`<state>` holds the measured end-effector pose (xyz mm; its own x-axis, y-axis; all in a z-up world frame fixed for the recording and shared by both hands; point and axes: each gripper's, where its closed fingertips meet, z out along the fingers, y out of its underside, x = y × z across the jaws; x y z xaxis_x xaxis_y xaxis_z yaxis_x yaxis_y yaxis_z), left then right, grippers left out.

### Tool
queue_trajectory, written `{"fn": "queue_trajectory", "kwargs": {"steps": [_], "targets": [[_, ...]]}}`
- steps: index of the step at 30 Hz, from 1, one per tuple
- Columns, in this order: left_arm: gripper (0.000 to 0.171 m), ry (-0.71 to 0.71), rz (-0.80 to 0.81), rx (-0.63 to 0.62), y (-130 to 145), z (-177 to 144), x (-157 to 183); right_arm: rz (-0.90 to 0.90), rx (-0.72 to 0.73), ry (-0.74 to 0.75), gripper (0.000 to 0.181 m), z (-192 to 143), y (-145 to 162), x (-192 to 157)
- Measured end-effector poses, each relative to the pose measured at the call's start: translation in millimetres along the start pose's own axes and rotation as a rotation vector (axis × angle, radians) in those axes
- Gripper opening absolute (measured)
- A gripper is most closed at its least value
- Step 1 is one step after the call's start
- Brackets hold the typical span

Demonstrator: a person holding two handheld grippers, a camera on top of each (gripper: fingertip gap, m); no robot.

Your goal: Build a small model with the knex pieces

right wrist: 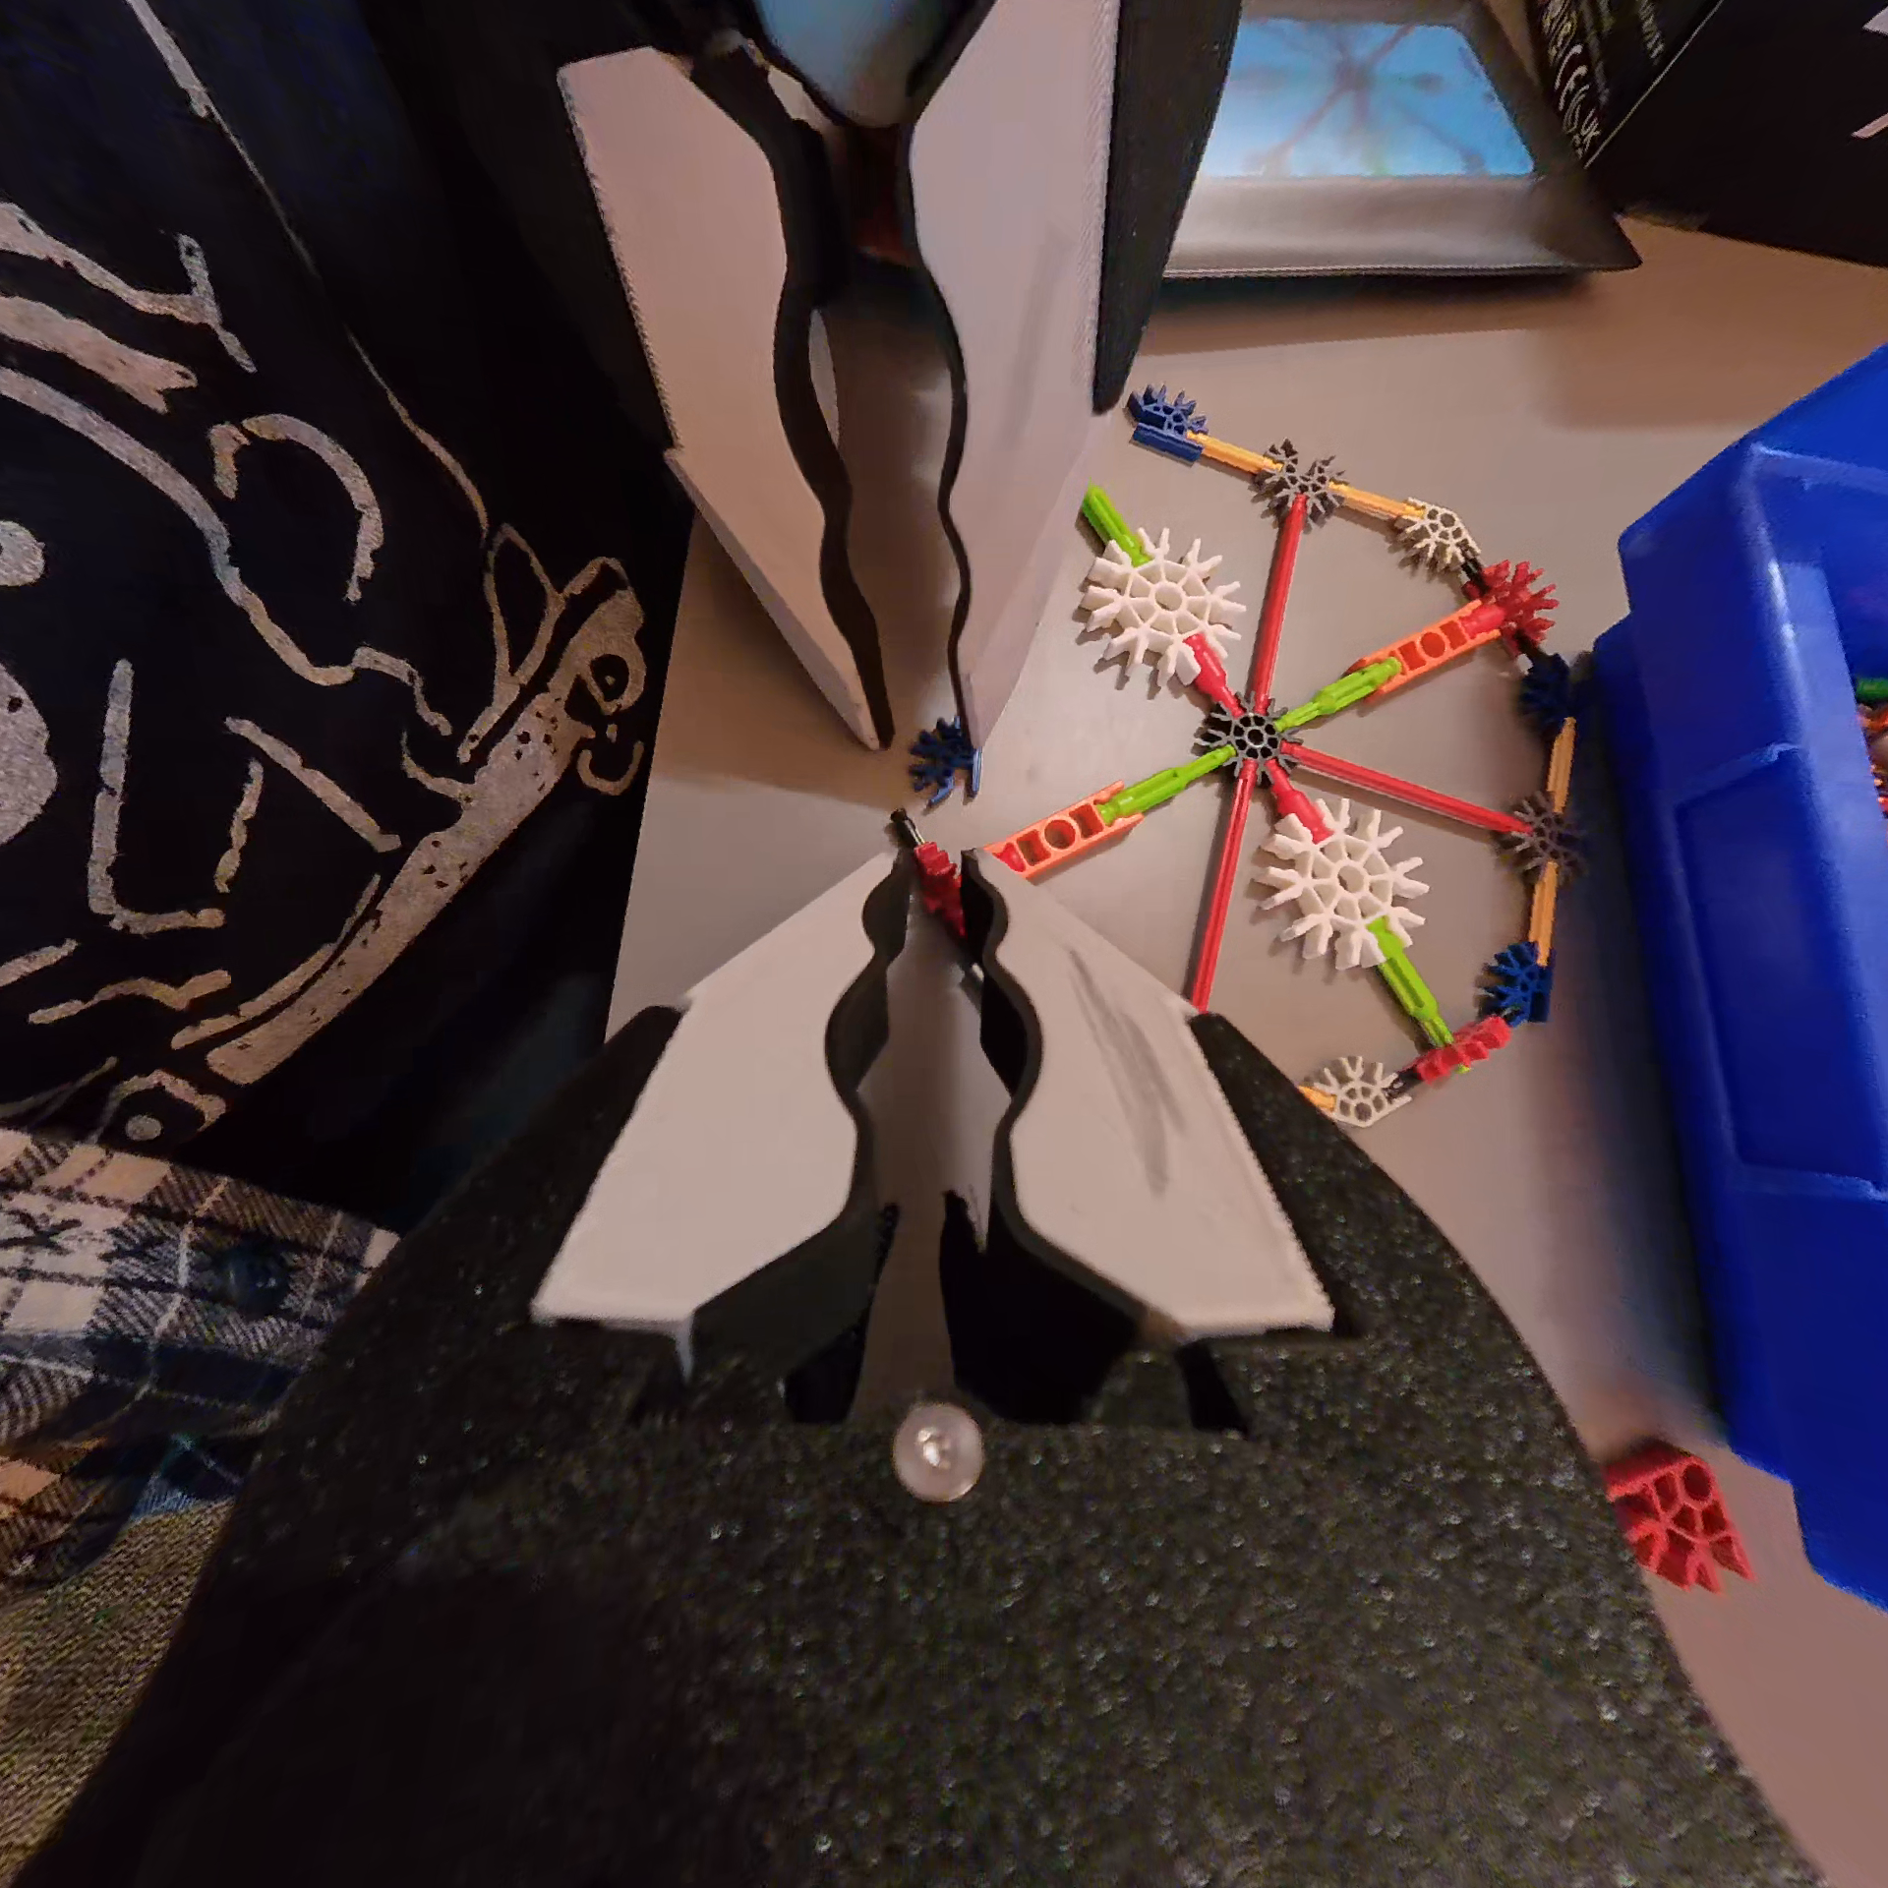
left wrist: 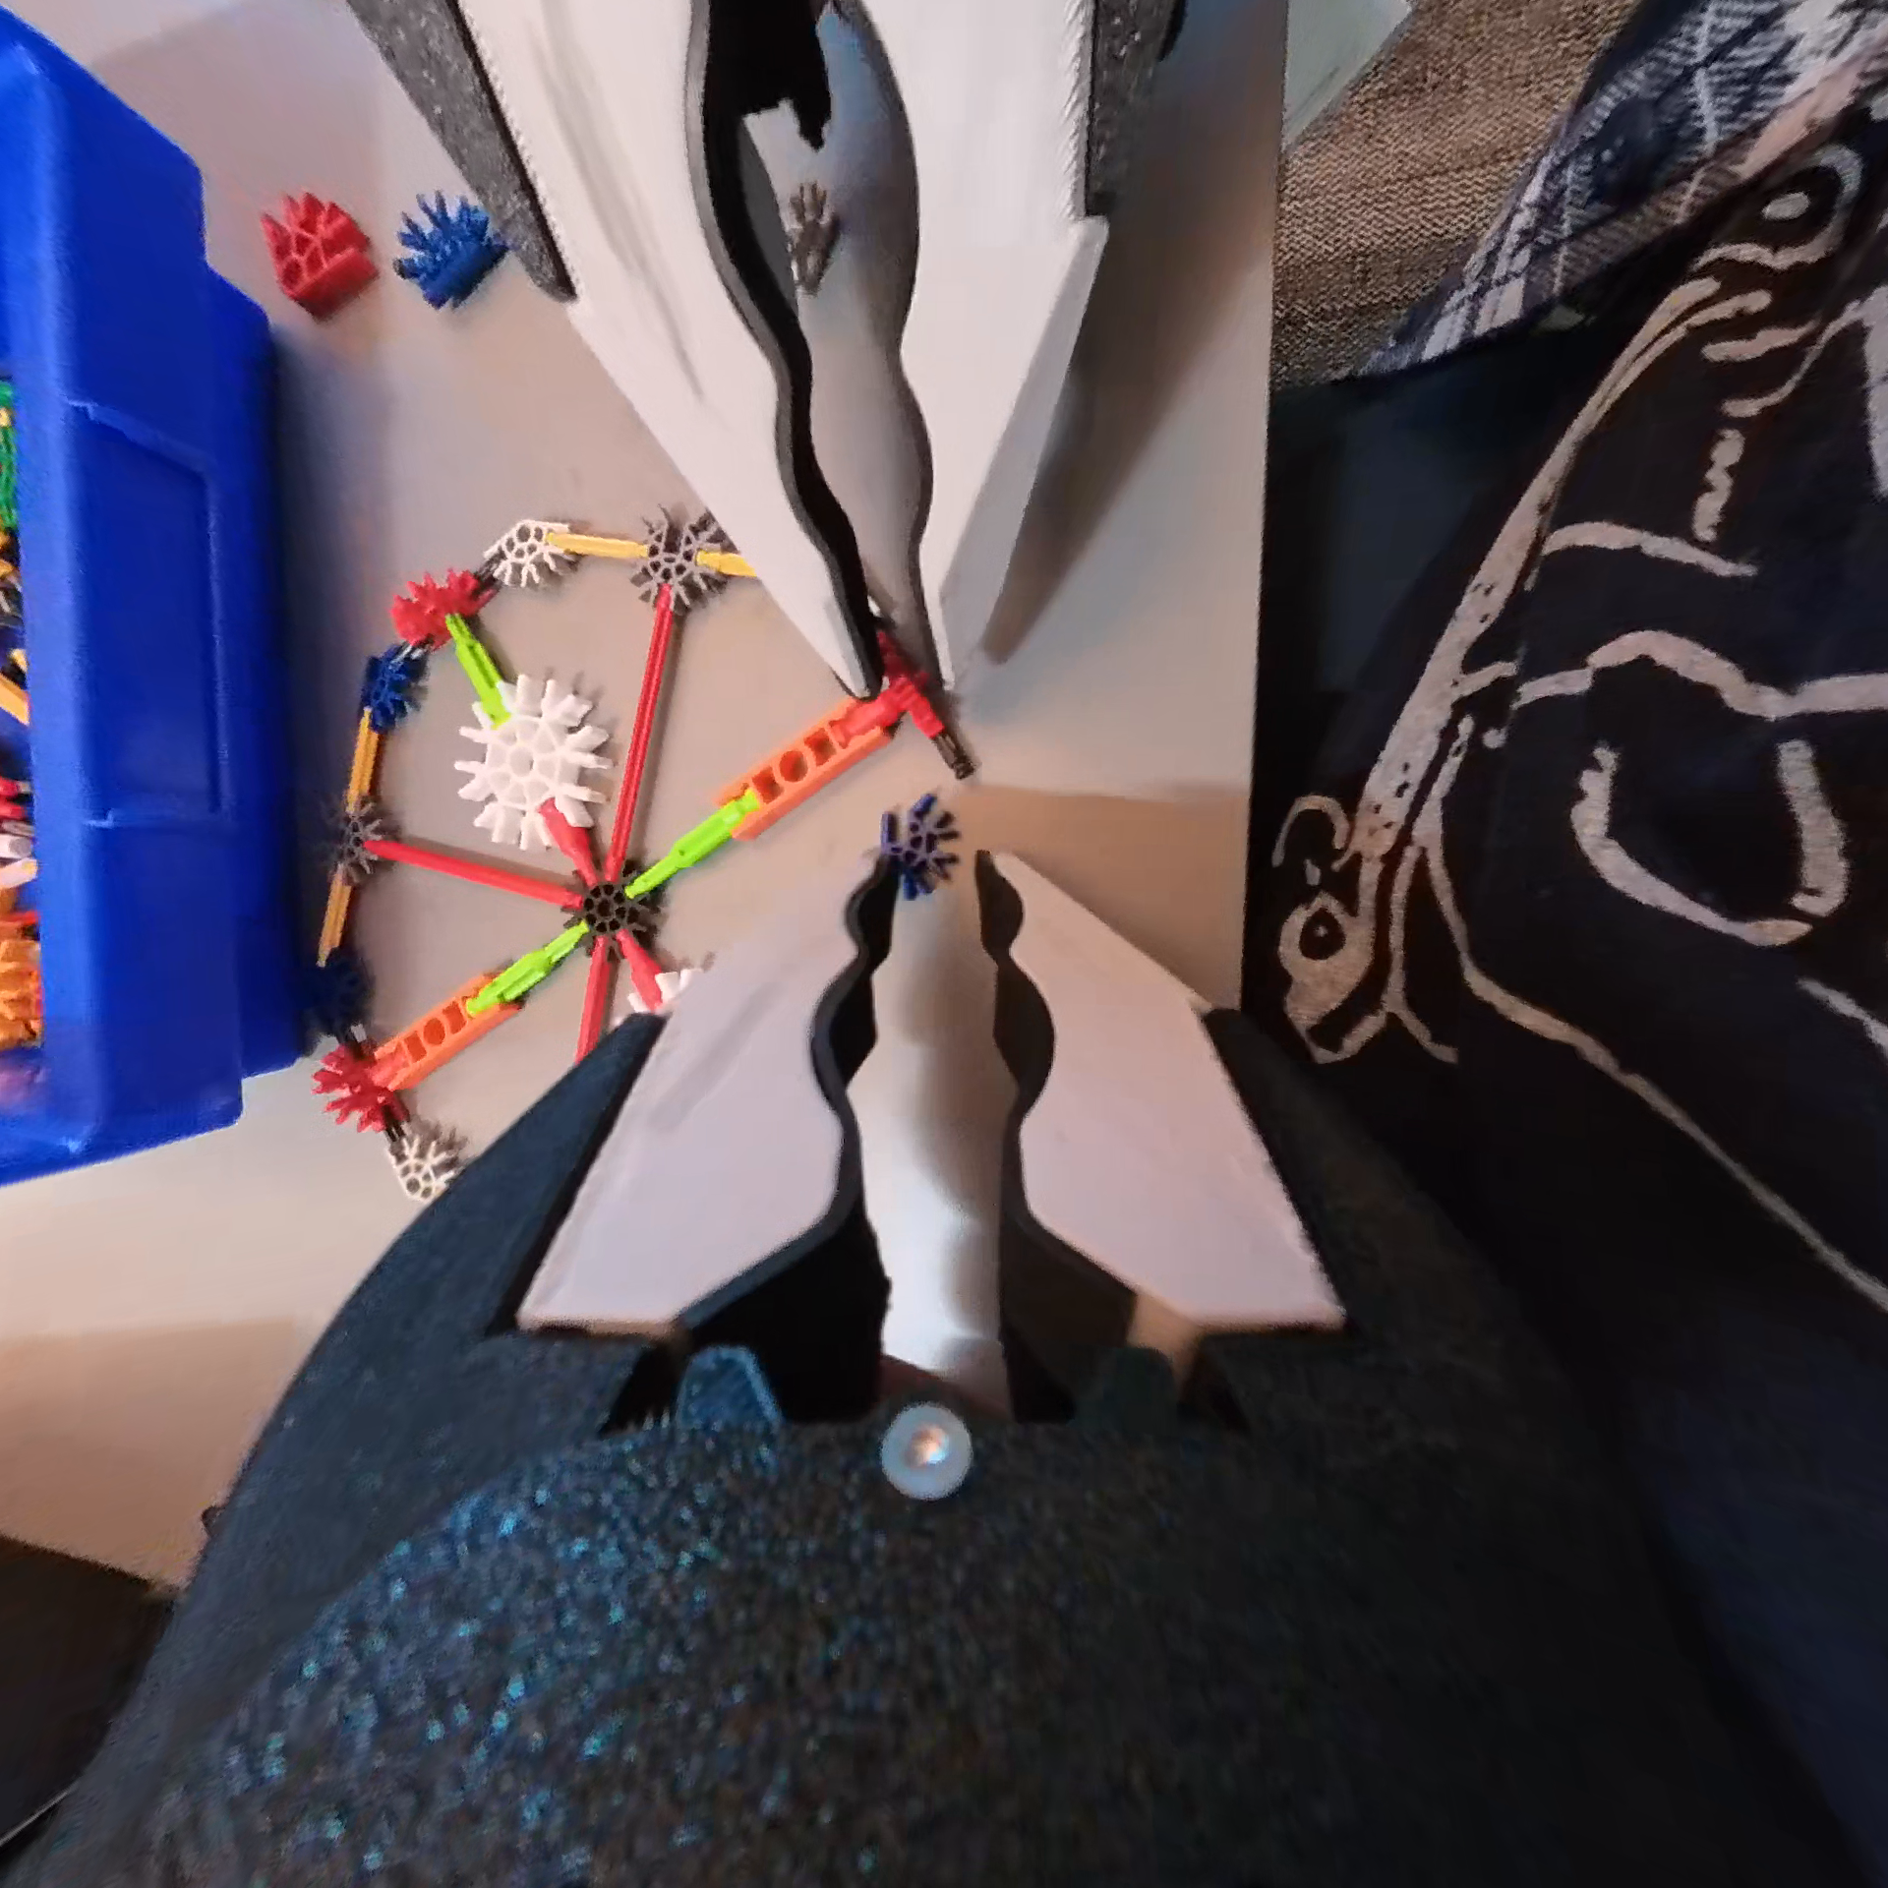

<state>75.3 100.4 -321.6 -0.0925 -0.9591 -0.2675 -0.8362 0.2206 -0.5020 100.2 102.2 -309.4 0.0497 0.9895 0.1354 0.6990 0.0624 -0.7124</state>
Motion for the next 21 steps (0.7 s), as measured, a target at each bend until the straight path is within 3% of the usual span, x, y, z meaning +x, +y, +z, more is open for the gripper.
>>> {"fn": "queue_trajectory", "kwargs": {"steps": [14,21], "targets": [[0.000,0.031,-0.034,0.034,-1.5,0.2,-2.9,0.003,0.057,0.006,0.009,-8.9,-8.0,0.1],[0.000,0.056,-0.073,0.061,-5.2,-5.9,-6.6,0.014,0.064,0.025,0.009,-13.0,-7.9,-2.4]]}}
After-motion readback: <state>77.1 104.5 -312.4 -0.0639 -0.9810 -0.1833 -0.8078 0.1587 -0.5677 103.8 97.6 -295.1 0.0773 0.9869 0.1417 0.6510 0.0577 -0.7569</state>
